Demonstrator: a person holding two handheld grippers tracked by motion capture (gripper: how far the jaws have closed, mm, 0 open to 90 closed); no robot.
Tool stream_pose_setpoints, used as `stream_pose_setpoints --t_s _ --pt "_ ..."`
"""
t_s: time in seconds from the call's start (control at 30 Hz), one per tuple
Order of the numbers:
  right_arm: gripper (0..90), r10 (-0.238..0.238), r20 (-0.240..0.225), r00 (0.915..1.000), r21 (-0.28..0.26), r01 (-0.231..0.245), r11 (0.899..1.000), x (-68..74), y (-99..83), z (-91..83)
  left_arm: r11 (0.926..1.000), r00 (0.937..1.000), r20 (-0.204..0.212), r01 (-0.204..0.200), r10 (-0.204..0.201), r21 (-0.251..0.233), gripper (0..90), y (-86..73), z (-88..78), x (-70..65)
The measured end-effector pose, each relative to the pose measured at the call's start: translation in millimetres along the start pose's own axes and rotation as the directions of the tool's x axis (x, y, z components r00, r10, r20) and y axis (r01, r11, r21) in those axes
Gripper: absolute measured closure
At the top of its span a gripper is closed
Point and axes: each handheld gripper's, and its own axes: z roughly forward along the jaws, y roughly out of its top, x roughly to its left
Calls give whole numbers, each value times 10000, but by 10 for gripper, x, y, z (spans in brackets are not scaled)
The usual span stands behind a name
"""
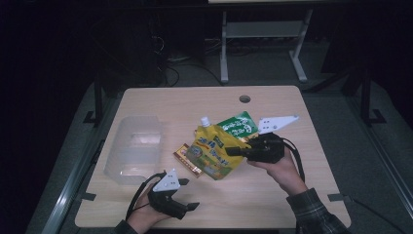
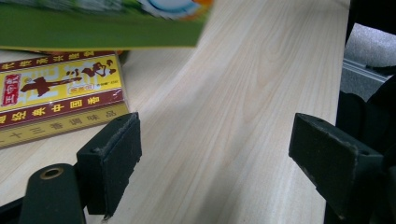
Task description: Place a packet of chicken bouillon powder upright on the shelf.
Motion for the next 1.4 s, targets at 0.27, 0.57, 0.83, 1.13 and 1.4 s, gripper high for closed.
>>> stream_pose_setpoints --t_s 0.27,0.57,0.83,1.13,1.4 --pt "900 -138 24 9999 149 137 9998 -71 316 182 9998 9998 114 -192 192 -4 163 7 45 -55" --pt "900 -279 -323 9991 212 286 9994 -125 554 434 9996 9996 70 -274 273 50 163 -1 71 -58" --pt "900 -377 -718 9967 353 404 9986 -140 732 720 9995 9994 140 -315 314 41 163 -6 85 -69" --pt "900 -452 -1063 9933 368 494 9981 -132 932 1029 9990 9989 220 -420 416 163 163 0 112 -78" --pt "900 -694 -1165 9908 570 764 9954 -63 1119 1288 9990 9986 286 -442 441 48 165 1 123 -75"
